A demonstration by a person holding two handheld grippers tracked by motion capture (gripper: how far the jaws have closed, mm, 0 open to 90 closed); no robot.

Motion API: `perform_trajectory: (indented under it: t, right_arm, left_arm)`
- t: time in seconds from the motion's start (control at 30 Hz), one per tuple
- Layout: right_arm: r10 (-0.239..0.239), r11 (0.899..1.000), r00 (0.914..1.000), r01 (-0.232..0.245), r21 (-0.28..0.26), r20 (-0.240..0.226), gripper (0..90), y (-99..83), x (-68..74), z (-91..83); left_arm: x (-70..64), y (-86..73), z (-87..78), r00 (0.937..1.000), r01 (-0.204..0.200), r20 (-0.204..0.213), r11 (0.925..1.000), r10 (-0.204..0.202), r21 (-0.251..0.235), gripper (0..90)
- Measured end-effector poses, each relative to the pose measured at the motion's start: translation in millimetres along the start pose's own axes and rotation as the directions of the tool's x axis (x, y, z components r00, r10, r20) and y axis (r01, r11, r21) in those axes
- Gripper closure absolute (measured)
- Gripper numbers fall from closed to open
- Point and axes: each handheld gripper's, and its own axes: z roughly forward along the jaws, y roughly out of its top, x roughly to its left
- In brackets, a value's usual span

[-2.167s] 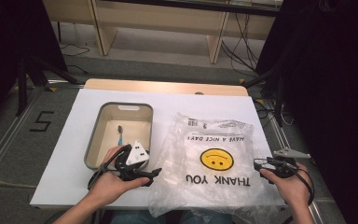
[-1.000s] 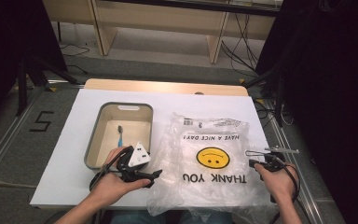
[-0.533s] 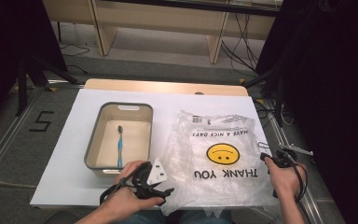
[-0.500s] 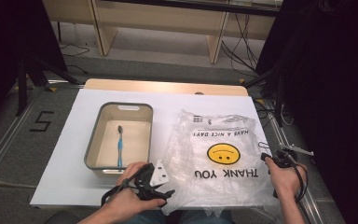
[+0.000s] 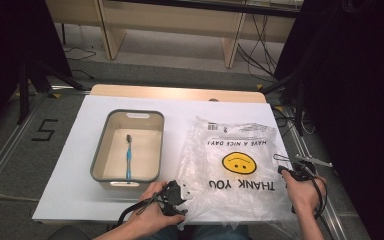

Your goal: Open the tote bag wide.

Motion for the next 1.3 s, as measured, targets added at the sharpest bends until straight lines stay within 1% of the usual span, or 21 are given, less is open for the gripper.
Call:
perform_trajectory:
  t: [0.03,0.07,0.13,0.23,0.3,0.37,0.57,0.7,0.83,0.87,0.9,0.97,1.0,1.03,1.07,1.13,1.17,1.2,1.23,1.27,1.3]
  right_arm:
    - [-0.001,1.000,1.0000,0.001,0.003,-0.004,90.0,-0.1,0.5,-0.1]
    - [-0.004,1.000,1.0000,0.004,0.004,-0.006,90.0,-0.2,0.9,-0.1]
    - [-0.011,1.000,0.9999,0.011,0.003,-0.011,90.0,-0.5,1.6,0.0]
    - [-0.019,1.000,0.9996,0.020,0.008,-0.020,90.0,-1.2,3.8,-0.5]
    - [-0.035,0.999,0.9989,0.035,0.009,-0.032,90.0,-1.4,5.4,-1.4]
    - [-0.043,0.999,0.9984,0.043,0.004,-0.038,90.0,-1.5,7.0,-2.9]
    - [-0.038,0.999,0.9988,0.036,-0.037,-0.032,90.0,1.3,6.2,-5.4]
    - [-0.032,0.997,0.9994,0.030,-0.075,-0.017,90.0,5.1,5.2,-4.6]
    - [-0.005,0.993,0.9999,0.003,-0.115,-0.011,90.0,10.2,3.1,-4.4]
    - [-0.005,0.993,0.9999,0.003,-0.115,-0.011,90.0,10.2,3.1,-4.4]
    - [0.008,0.991,0.9999,-0.009,-0.132,-0.011,90.0,12.5,2.6,-3.3]
    - [0.014,0.990,0.9998,-0.015,-0.138,-0.013,90.0,14.0,3.7,-1.4]
    - [0.019,0.990,0.9997,-0.021,-0.140,-0.015,90.0,14.5,4.6,-0.3]
    - [0.020,0.989,0.9997,-0.022,-0.148,-0.016,90.0,15.1,5.6,1.1]
    - [0.020,0.989,0.9997,-0.022,-0.148,-0.016,90.0,15.1,5.6,1.1]
    - [0.019,0.988,0.9996,-0.022,-0.153,-0.020,90.0,16.0,7.4,3.7]
    - [0.005,0.990,0.9995,-0.009,-0.144,-0.030,90.0,16.4,9.7,6.6]
    - [-0.004,0.990,0.9991,-0.001,-0.138,-0.041,90.0,16.5,10.9,7.1]
    - [-0.027,0.991,0.9978,0.018,-0.134,-0.061,84.5,16.7,12.7,7.4]
    - [-0.027,0.991,0.9978,0.018,-0.134,-0.061,84.5,16.7,12.7,7.4]
    - [-0.099,0.988,0.9893,0.085,-0.128,-0.107,75.2,17.5,17.6,6.0]
  left_arm:
    - [0.0,0.0,0.0,1.0000,0.000,0.000,1.0000,0.000,0.000,45.9]
    - [1.6,1.0,3.2,0.9997,-0.021,-0.010,0.9994,0.021,0.028,51.6]
    - [2.7,2.7,5.2,1.0000,-0.004,0.008,0.9994,0.003,0.035,59.1]
    - [3.7,7.3,6.7,0.9996,-0.015,0.024,0.9983,0.014,0.057,73.1]
    - [3.8,10.8,7.8,0.9990,-0.042,-0.011,0.9967,0.043,0.069,84.1]
    - [4.9,15.2,7.0,0.9989,-0.042,-0.019,0.9964,0.044,0.074,87.9]
    - [17.9,33.6,-4.1,0.9977,-0.033,-0.059,0.9991,0.034,0.029,89.1]
    - [30.6,48.0,-10.5,0.9961,-0.011,-0.088,0.9999,0.010,-0.003,89.1]
    - [45.0,62.8,-17.1,0.9937,0.018,-0.110,0.9991,-0.022,-0.039,89.1]
    - [45.0,62.8,-17.1,0.9937,0.018,-0.110,0.9991,-0.022,-0.039,89.1]
    - [53.7,68.9,-19.3,0.9913,0.039,-0.124,0.9976,-0.046,-0.056,89.1]
    - [63.4,73.3,-19.1,0.9886,0.053,-0.138,0.9968,-0.061,-0.059,89.1]
    - [63.4,73.3,-19.1,0.9886,0.053,-0.138,0.9968,-0.061,-0.059,89.1]
    - [72.1,76.0,-17.4,0.9843,0.075,-0.155,0.9945,-0.086,-0.072,89.1]
    - [72.1,76.0,-17.4,0.9843,0.075,-0.155,0.9945,-0.086,-0.072,89.0]
    - [80.8,78.0,-15.0,0.9803,0.085,-0.172,0.9934,-0.097,-0.077,89.0]
    - [89.2,79.3,-11.4,0.9748,0.101,-0.191,0.9916,-0.115,-0.080,89.0]
    - [89.2,79.3,-11.4,0.9748,0.101,-0.191,0.9916,-0.115,-0.080,89.0]
    - [93.1,79.8,-9.9,0.9734,0.111,-0.192,0.9902,-0.125,-0.085,89.0]
    - [96.7,80.2,-7.9,0.9696,0.124,-0.199,0.9875,-0.142,-0.097,89.0]
    - [104.1,80.9,-4.7,0.9641,0.137,-0.215,0.9856,-0.156,-0.098,88.9]
